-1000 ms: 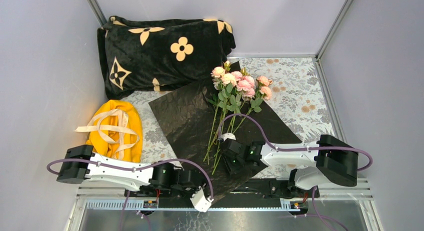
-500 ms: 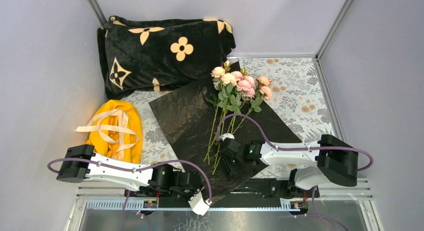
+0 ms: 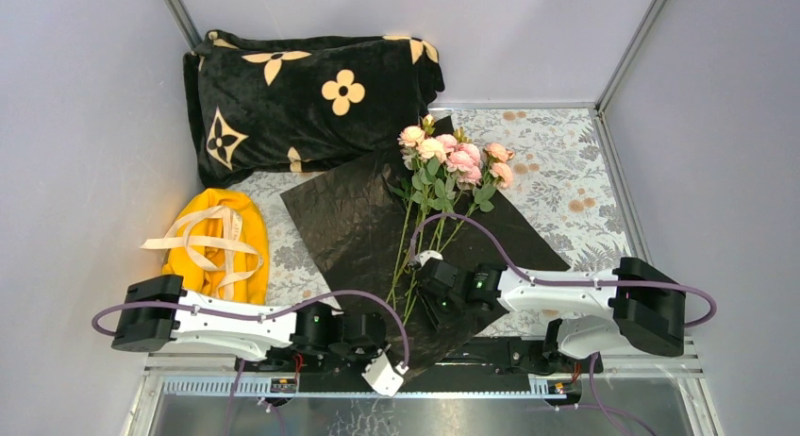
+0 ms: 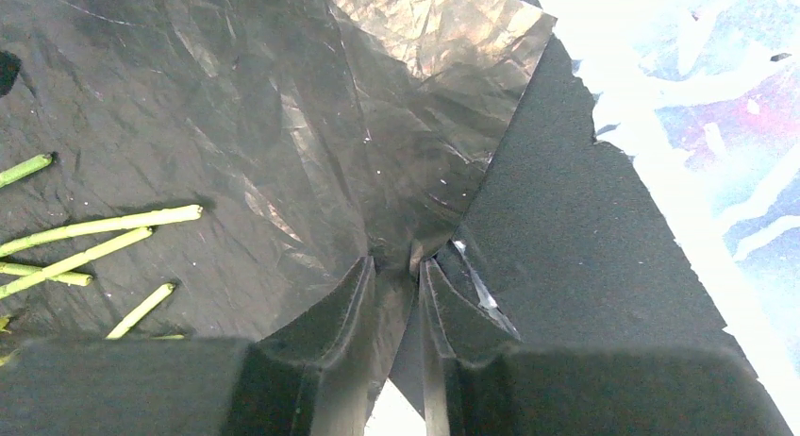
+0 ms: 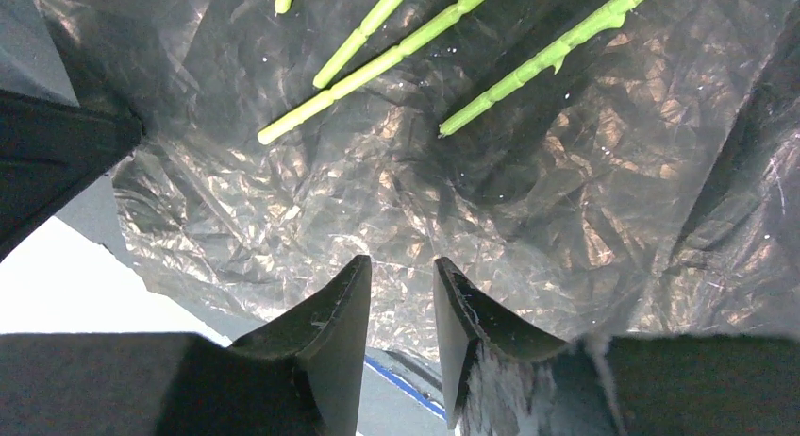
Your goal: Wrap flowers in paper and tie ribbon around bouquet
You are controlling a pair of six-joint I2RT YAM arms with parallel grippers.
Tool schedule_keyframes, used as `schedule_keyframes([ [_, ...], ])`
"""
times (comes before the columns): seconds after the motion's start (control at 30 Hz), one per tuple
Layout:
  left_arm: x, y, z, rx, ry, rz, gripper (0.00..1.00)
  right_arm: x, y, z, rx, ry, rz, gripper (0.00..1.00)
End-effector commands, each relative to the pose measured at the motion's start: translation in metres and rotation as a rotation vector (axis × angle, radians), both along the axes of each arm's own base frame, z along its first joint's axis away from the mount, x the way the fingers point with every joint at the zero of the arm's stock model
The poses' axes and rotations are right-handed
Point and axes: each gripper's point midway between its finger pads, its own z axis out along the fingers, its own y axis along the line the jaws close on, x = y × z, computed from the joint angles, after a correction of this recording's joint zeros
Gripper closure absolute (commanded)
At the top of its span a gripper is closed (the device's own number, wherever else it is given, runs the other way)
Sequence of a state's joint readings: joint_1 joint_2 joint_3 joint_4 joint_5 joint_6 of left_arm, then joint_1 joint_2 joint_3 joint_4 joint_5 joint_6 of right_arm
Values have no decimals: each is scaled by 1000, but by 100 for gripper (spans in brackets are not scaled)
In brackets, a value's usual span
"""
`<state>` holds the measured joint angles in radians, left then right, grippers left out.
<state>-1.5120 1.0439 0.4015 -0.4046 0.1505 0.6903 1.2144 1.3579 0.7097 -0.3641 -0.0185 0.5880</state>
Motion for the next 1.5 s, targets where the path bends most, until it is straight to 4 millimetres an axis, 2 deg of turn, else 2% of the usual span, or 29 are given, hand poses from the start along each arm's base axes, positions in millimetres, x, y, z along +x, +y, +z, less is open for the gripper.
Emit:
schedule_keyframes([
  [0.0,88,-40,39,-211,-395,160,100,3,10,25,70,-18,25,62],
  [0.2,98,-45,59,-274,-408,174,100,-9,15,35,141,16,98,61],
  [0.27,101,-44,60,-265,-401,191,100,-15,20,46,209,15,145,60],
  [0.37,102,-39,60,-257,-389,190,100,-17,22,61,295,-17,181,55],
  [0.47,93,-35,61,-266,-372,134,100,-22,24,66,348,-25,217,48],
  [0.67,89,-29,62,-262,-372,98,100,-29,23,63,390,-41,305,38],
  [0.8,90,-28,61,-246,-347,146,100,-27,23,75,445,-102,342,31],
  [0.93,85,-20,57,-227,-342,111,100,-29,19,63,449,-180,368,32],
  [1.03,75,-10,52,-199,-321,35,100,-51,27,57,468,-206,496,28],
  [1.07,71,-4,49,-180,-311,9,96,-57,29,54,465,-211,546,26],
  [1.1,65,-1,47,-178,-292,-13,84,-60,30,51,453,-218,578,24],
  [1.13,63,1,47,-179,-286,-19,76,-62,33,50,445,-224,607,23],
  [1.27,59,6,47,-178,-261,-12,50,-58,35,35,325,-254,666,21],
  [1.37,57,6,43,-175,-247,-7,44,-61,37,19,227,-222,671,20],
  [1.47,54,3,40,-172,-221,-3,42,-66,41,9,204,-163,610,19],
])
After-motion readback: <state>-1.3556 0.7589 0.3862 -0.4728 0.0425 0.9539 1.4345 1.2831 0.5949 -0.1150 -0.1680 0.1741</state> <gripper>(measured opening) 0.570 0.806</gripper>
